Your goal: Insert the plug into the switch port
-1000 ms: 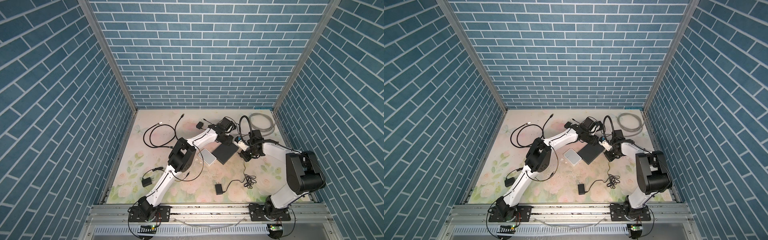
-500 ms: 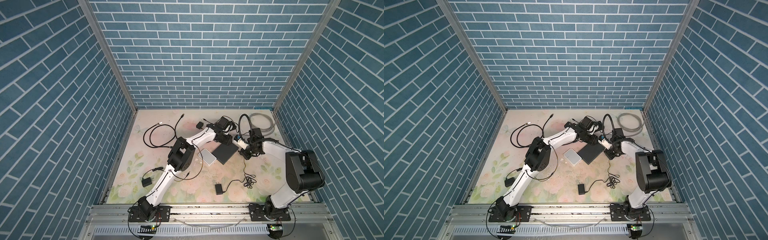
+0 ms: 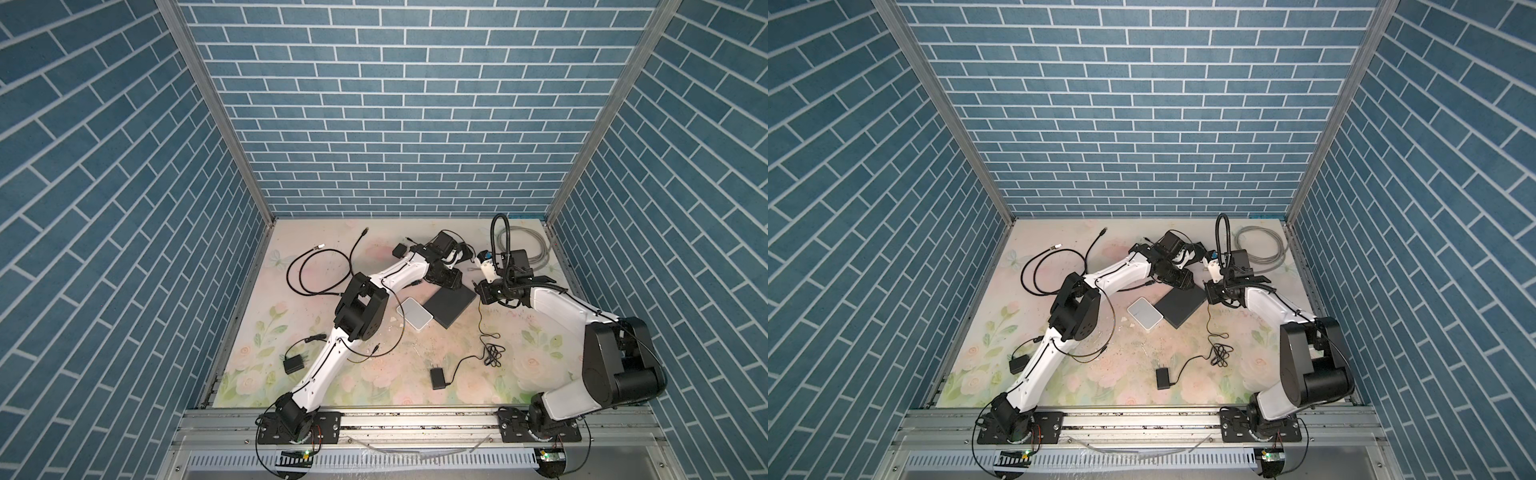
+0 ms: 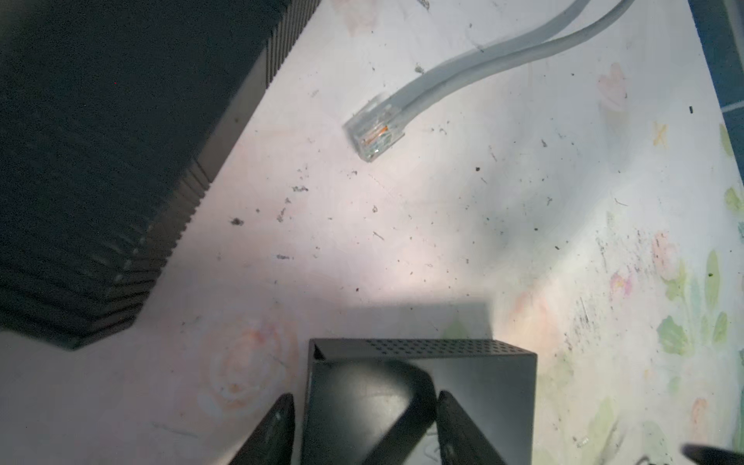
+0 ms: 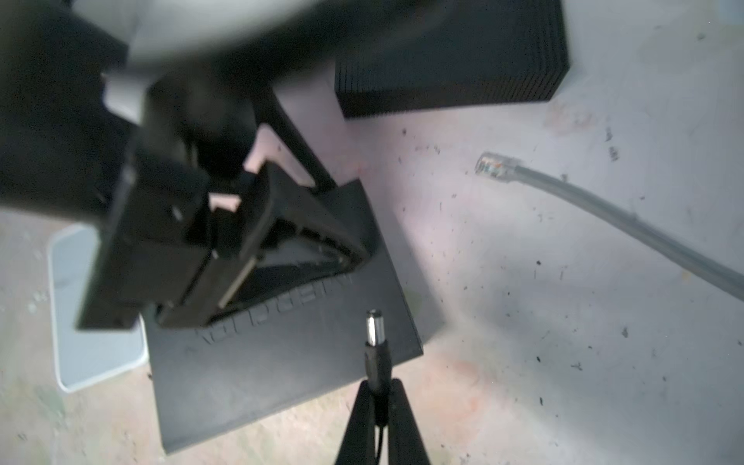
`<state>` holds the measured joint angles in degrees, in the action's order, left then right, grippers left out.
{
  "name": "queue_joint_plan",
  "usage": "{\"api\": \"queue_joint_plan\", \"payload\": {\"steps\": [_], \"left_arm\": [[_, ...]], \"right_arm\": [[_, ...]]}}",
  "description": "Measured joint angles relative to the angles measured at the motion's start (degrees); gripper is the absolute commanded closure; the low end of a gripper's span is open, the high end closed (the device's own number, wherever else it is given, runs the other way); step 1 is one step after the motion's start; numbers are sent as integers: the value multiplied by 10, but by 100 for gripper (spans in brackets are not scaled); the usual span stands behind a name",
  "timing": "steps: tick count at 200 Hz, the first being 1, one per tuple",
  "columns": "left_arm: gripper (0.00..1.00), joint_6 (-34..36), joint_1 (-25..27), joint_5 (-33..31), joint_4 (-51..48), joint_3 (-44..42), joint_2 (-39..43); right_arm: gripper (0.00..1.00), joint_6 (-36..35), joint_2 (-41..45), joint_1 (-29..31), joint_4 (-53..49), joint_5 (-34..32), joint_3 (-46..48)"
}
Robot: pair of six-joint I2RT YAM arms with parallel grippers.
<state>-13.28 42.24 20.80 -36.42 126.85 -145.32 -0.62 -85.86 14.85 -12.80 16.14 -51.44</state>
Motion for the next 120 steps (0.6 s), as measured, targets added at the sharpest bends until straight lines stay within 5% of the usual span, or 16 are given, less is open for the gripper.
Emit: {"api": "queue_joint_plan", "payload": {"steps": [43,120], "left_arm": [[42,5,0,5,-15,28,-14],[32,36,0,26,-38,76,-43]], "right_arm": [[100,142,7,16,96,-51,103],[100,223,9,26,228,-94,211]]}}
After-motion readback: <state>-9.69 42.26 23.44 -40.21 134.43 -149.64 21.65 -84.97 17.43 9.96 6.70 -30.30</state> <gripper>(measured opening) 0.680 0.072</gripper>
